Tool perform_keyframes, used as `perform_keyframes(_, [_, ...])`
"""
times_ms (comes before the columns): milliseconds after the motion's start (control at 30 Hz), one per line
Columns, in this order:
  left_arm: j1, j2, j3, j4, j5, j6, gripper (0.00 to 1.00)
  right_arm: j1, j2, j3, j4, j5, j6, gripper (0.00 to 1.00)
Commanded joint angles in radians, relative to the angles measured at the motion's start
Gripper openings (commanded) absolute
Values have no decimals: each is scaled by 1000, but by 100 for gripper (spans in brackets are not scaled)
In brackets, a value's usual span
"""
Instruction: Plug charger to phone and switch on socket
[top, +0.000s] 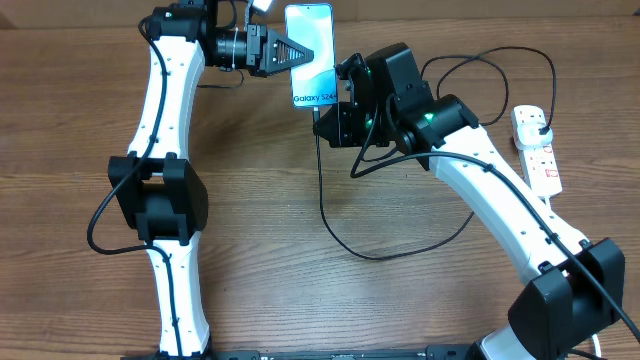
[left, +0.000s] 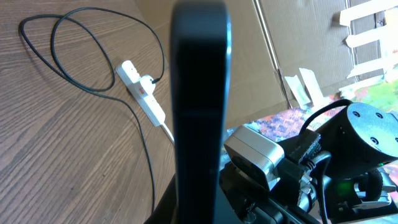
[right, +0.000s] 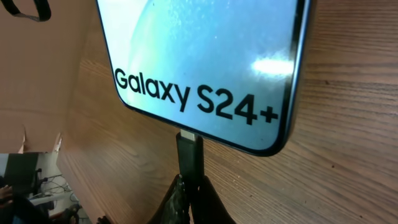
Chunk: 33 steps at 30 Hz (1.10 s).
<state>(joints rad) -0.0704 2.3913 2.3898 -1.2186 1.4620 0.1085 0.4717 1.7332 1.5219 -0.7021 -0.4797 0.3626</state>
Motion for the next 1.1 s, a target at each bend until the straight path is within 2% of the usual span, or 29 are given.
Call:
perform_keyframes(0, [-2, -42, 21, -4, 24, 26, 4, -13, -35, 32, 21, 7, 1, 4])
perform_keyframes(1067, [-2, -42, 21, -42, 14, 26, 4, -13, -35, 32, 58, 27, 5, 4])
